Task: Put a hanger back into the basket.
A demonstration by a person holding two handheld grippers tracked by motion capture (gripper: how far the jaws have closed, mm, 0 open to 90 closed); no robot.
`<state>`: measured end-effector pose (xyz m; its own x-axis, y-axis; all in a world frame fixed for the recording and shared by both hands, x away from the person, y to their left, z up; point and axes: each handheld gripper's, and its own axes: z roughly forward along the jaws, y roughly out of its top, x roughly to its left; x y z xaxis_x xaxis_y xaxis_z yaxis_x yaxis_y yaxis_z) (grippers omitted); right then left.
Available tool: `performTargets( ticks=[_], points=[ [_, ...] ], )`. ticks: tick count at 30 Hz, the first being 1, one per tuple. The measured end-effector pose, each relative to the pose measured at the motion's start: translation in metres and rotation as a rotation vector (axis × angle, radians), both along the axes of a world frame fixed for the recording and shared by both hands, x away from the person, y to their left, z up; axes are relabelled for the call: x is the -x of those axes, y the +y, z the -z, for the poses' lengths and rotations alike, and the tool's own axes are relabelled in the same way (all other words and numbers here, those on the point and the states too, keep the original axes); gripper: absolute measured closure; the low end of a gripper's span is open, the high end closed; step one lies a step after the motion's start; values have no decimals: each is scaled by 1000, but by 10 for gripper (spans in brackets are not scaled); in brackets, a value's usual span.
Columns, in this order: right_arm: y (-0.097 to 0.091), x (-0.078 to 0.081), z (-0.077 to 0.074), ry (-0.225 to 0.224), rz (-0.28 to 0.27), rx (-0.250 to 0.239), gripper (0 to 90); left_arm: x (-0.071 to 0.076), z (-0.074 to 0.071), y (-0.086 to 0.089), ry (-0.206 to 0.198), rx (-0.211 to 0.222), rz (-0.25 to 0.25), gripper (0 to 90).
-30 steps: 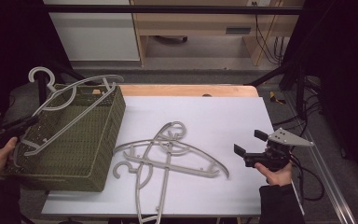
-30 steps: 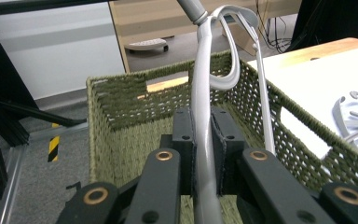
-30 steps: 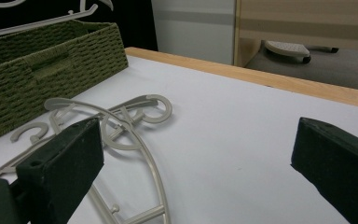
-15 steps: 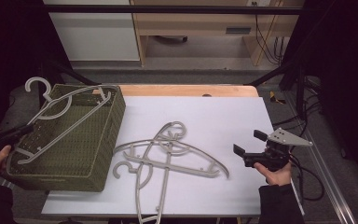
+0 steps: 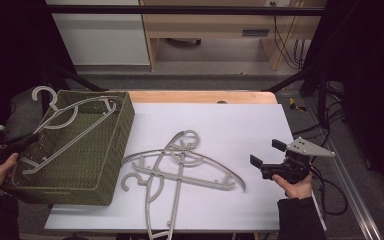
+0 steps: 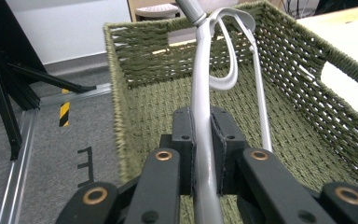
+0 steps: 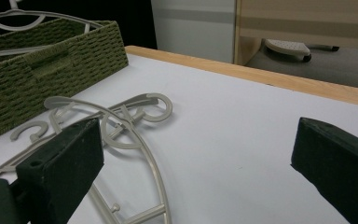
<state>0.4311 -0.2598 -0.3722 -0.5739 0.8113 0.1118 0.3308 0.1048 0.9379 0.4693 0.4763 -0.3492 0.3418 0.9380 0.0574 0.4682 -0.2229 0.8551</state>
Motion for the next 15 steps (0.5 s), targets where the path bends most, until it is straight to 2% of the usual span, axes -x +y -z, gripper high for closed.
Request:
performTargets(
  ticks=[1,2,3,4,8,9,10,12,13,15],
  points=[
    [0,0,0,0,0,0,25,0,0,0,0,0,0,811],
    [0,0,0,-2,4,-2,24,-6,4,-8,15,-29,3,811],
    [0,0,0,-2,4,-2,24,-6,4,-8,15,-29,3,811],
    [0,0,0,-3,4,-2,25,-10,7,-14,31,-51,1,811],
    [0,0,0,-1,-1,0,24,-11,9,-11,47,-45,-6,810],
    [0,0,0,-1,-2,0,24,-12,12,-11,62,-71,-14,809],
    [1,0,0,-1,-2,1,24,-12,12,-11,62,-71,-14,809],
    [2,0,1,1,2,-1,24,-14,17,-13,100,-131,-35,805],
    [2,0,1,0,0,1,24,-15,19,-13,123,-147,-44,804],
    [2,0,1,0,1,1,24,-16,22,-11,139,-152,-59,801]
  ],
)
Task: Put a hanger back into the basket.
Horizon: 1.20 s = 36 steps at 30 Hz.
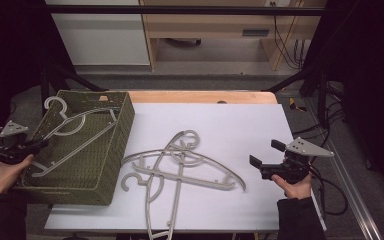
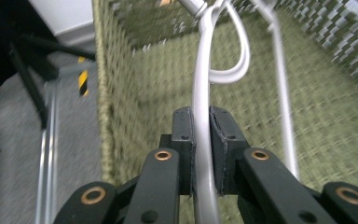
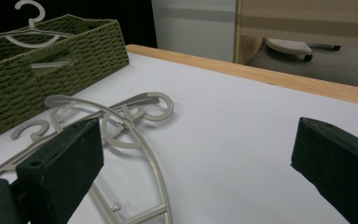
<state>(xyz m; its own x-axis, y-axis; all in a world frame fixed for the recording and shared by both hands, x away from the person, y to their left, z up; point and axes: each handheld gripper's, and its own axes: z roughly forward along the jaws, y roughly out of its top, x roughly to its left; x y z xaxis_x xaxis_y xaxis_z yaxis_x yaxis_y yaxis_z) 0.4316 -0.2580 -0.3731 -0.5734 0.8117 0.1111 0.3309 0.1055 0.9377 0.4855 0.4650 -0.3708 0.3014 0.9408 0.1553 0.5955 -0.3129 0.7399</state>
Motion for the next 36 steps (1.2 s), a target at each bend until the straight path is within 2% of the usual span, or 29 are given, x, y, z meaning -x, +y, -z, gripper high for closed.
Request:
performTargets(
  ticks=[4,5,6,7,10,12,13,14,15,16,19,20,21,22,23,24,25,26,27,28,29,30,32,33,34,35,36],
  points=[
    [-1,0,0,0,-4,0,25,0,-4,0,0,30,-13,751],
    [-1,0,0,-1,-2,1,24,2,-10,-2,-24,42,-4,730],
    [-1,0,0,-1,-2,1,24,2,-10,-2,-24,42,-4,711],
    [-1,0,0,-1,-2,1,24,4,-13,-3,-42,60,-4,695],
    [-1,0,0,1,-1,0,24,9,-23,-9,-108,107,1,609],
    [-1,0,0,-1,-2,1,24,11,-25,-11,-121,120,7,533],
    [-2,0,-1,0,-1,0,24,13,-29,-16,-149,131,18,500],
    [-2,0,-1,0,-1,0,24,13,-29,-16,-149,131,18,468],
    [-2,0,-1,0,-1,-1,25,15,-32,-20,-161,135,34,468],
    [-2,0,-1,0,-2,-2,25,17,-34,-27,-177,152,51,405],
    [-2,0,-1,1,-2,-2,27,20,-38,-40,-213,178,86,326],
    [-2,0,-1,1,-2,-2,27,20,-38,-40,-213,178,86,310],
    [0,0,0,5,-3,-5,28,22,-40,-51,-222,199,116,283],
    [0,0,0,5,-3,-5,28,22,-40,-51,-222,199,116,254],
    [1,0,0,5,-6,-4,28,24,-42,-63,-221,232,156,236],
    [1,0,0,5,-6,-4,28,24,-42,-63,-221,232,156,220],
    [2,-1,1,6,-8,1,28,28,-42,-76,-250,262,202,207],
    [2,-1,1,6,-8,1,28,28,-42,-76,-250,262,202,193],
    [2,-2,2,12,-10,10,28,31,-43,-90,-266,290,238,183],
    [2,-2,2,12,-10,10,28,31,-43,-90,-266,290,238,170],
    [4,-2,2,12,-9,1,29,34,-42,-103,-276,300,265,153],
    [4,-2,2,11,-15,7,30,36,-42,-110,-277,302,277,142],
    [5,-2,1,10,-15,6,32,37,-42,-117,-278,302,291,119],
    [7,-3,1,11,-17,5,34,41,-41,-129,-282,315,312,113],
    [7,-3,1,11,-17,5,34,41,-41,-129,-282,315,312,110],
    [10,-5,2,12,-31,26,37,43,-38,-139,-284,331,336,107],
    [10,-5,2,12,-31,26,37,43,-38,-139,-284,331,336,102]
  ],
)
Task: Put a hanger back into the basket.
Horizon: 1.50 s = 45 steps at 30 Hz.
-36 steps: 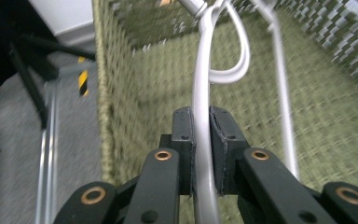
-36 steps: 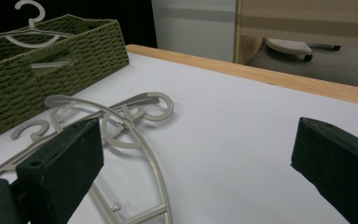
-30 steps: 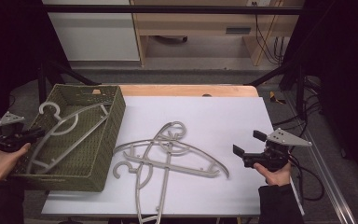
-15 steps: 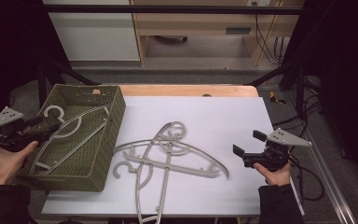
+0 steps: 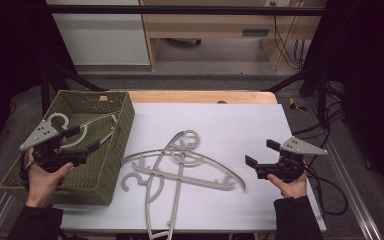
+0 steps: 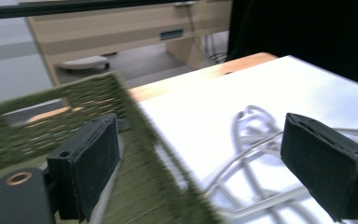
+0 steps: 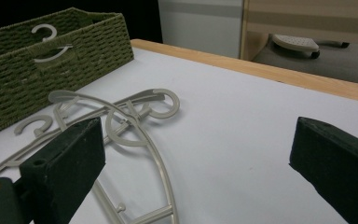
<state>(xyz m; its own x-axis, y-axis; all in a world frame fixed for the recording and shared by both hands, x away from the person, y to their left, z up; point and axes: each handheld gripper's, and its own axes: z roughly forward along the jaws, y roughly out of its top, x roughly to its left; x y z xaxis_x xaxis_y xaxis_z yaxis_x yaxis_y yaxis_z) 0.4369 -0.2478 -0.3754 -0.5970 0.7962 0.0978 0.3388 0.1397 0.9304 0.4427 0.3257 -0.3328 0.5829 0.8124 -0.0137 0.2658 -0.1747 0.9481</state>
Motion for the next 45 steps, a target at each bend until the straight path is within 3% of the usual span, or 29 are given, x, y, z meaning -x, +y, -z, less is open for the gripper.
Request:
performTargets(
  ticks=[4,10,19,24,31,33,39,41,45],
  points=[
    [14,-6,4,14,-24,36,44,2,10,-18,13,-27,36,90],
    [28,-15,11,43,-43,49,46,8,17,-25,24,-14,45,78],
    [54,-32,22,80,-87,93,64,18,26,-43,28,-49,91,75],
    [64,-39,27,102,-100,120,71,20,26,-47,17,-56,102,70],
    [80,-52,40,175,-113,164,119,22,27,-48,14,-57,108,68],
    [89,-58,46,215,-124,191,154,21,27,-49,15,-67,107,68],
    [103,-65,60,265,-166,250,243,20,28,-49,17,-73,108,69],
    [107,-70,68,274,-179,306,308,20,28,-49,16,-77,114,69],
    [110,-76,74,308,-184,312,409,19,28,-49,20,-80,113,70]
  ],
)
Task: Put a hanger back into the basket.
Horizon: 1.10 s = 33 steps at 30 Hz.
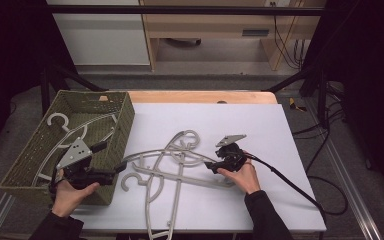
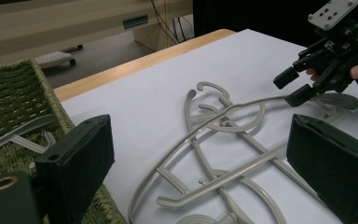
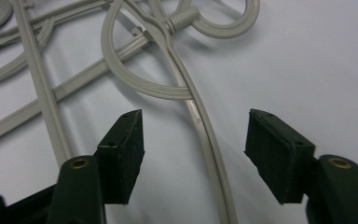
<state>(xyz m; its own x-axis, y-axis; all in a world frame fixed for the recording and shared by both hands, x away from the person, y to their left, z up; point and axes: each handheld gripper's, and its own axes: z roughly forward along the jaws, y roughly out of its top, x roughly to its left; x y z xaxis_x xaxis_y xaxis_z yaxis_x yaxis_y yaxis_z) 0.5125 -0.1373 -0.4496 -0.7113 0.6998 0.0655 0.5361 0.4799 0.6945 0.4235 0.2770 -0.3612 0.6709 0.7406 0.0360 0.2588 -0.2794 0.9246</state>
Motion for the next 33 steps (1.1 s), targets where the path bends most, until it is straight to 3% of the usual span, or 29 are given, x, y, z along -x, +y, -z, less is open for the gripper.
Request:
performTargets(
  ticks=[3,5,6,10,17,22,25,29,33],
  points=[
    [2,-2,2,26,17,14,454,-1,1,0,1,-2,0,70],
    [1,-6,7,32,-3,39,498,-1,1,-1,3,-3,2,71],
    [3,-7,11,55,-1,58,521,-1,1,-2,6,-9,6,70],
    [4,-9,16,86,-13,79,609,-2,2,-2,7,-12,6,71],
    [2,-10,17,50,-42,123,738,-3,3,-2,13,-17,6,73],
    [0,-9,15,59,-72,138,790,-2,2,-2,8,-16,7,75],
    [-1,-8,14,72,-92,129,809,-2,2,-1,7,-15,6,75],
    [-3,-6,10,61,-78,135,819,-1,1,-1,4,-11,5,76],
    [-9,-3,2,61,-71,105,822,0,-1,0,0,-10,5,77]
  ],
)
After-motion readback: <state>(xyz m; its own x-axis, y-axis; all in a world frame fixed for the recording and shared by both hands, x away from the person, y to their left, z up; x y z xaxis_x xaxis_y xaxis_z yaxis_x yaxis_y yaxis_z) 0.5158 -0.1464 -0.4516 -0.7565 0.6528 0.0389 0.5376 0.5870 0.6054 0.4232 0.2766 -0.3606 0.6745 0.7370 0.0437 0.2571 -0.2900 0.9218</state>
